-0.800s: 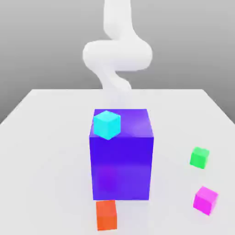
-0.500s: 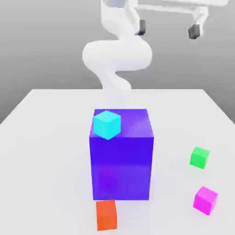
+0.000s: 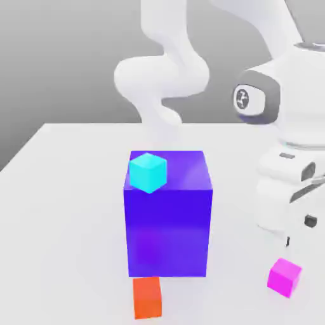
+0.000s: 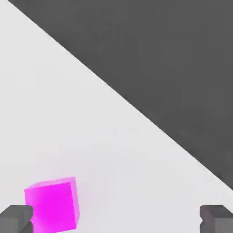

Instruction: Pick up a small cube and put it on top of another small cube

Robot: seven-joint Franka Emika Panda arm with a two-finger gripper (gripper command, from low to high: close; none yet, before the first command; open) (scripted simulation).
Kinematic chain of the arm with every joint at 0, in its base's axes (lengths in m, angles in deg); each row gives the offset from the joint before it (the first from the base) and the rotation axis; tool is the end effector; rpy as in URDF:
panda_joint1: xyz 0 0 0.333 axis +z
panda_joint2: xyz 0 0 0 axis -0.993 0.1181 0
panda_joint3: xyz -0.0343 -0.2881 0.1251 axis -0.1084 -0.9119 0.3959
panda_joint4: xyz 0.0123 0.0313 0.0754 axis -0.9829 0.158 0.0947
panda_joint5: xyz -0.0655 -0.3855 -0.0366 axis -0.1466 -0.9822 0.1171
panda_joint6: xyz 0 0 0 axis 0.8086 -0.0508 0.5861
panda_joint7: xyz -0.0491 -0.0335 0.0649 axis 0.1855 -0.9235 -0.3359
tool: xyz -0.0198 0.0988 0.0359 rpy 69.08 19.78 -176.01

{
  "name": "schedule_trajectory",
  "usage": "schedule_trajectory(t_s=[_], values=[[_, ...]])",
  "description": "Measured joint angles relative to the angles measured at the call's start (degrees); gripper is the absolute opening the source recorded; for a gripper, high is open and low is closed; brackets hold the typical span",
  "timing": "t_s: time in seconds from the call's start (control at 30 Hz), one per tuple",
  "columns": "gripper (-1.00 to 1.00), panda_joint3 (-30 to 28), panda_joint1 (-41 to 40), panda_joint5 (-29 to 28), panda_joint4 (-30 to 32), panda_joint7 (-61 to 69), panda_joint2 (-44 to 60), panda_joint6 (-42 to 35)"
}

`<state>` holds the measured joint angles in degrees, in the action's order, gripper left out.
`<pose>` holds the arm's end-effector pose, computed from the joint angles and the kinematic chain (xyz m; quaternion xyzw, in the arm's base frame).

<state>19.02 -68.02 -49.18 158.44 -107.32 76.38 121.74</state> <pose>0.4233 0.2356 0.2327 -0.9995 -0.0001 -0.0314 0.0063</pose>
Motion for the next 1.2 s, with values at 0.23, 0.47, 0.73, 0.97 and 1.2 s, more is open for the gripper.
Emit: schedule_trajectory(t_s=[0.23,0.47,0.73,0.97,1.2], values=[[-1.00,-3.9,5.0,-5.9,-1.3,-3.0,14.5,9.4],[-1.00,-4.1,5.1,-6.3,-1.4,-3.3,14.9,9.7],[-1.00,4.8,2.9,3.6,5.0,7.1,-0.3,1.3],[-1.00,10.9,12.7,15.3,16.5,24.3,-14.7,-0.8],[-1.00,12.4,15.0,11.5,21.5,25.6,-13.8,4.9]])
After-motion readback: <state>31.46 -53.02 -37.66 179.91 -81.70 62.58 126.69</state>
